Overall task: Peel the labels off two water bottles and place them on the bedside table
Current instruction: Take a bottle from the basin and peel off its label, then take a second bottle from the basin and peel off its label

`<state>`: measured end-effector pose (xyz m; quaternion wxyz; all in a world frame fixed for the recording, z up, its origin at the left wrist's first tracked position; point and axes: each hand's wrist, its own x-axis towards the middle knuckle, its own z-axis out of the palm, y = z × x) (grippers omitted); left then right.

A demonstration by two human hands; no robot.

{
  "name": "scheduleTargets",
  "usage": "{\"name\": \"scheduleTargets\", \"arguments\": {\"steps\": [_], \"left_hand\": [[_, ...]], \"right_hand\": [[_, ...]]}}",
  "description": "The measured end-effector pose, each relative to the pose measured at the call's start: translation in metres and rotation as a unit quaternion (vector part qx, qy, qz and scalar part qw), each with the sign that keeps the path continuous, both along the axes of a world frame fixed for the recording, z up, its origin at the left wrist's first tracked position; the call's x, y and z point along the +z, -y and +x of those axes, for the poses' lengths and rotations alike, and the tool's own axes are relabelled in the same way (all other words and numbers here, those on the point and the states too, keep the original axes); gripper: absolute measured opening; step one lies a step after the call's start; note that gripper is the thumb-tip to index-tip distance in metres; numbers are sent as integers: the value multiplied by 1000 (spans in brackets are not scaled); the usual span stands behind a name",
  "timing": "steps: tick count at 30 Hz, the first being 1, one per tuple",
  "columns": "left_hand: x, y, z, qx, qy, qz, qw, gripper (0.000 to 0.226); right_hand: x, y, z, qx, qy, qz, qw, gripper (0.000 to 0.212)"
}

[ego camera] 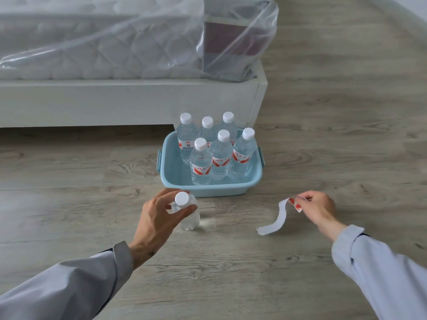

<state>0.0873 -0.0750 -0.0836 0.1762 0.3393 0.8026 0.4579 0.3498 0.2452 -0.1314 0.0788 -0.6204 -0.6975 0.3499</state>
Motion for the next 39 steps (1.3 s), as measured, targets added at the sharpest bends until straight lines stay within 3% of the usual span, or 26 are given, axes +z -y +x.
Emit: {"name": "scheduleTargets", "arguments": {"steps": [2, 5, 9, 15, 20, 24, 29, 34, 39], "left_hand": [[-1, -2, -1, -3, -7, 4, 1000, 31], [-1, -2, -5, 3, -23, 0, 1000, 30], [1, 4, -15, 28, -35, -11, 999, 26], [4, 22, -40, 85, -26, -19, 996, 25], [15, 23, -41, 56, -26, -34, 998, 36], [39, 2, -45, 21, -107, -51, 993, 45], [69, -61, -53, -6, -192, -43, 981, 37], [60, -122, -60, -4, -94, -107, 990, 44], [31, -132, -52, 79, -40, -64, 994, 36]], "right_hand": [[-2, -7, -2, -42, 6, -7, 999, 10], [-4, -8, -4, -48, 17, 6, 999, 34], [-1, 0, -18, -29, -23, 34, 999, 25], [16, 32, -63, 72, -87, 29, 993, 16], [17, 64, -88, 145, -92, 22, 985, 13], [20, 76, -94, 166, -107, 23, 980, 12], [32, 87, -103, 194, -168, 27, 966, 17], [41, 88, -117, 204, -218, 35, 954, 20], [43, 81, -121, 197, -233, 34, 952, 22]]}}
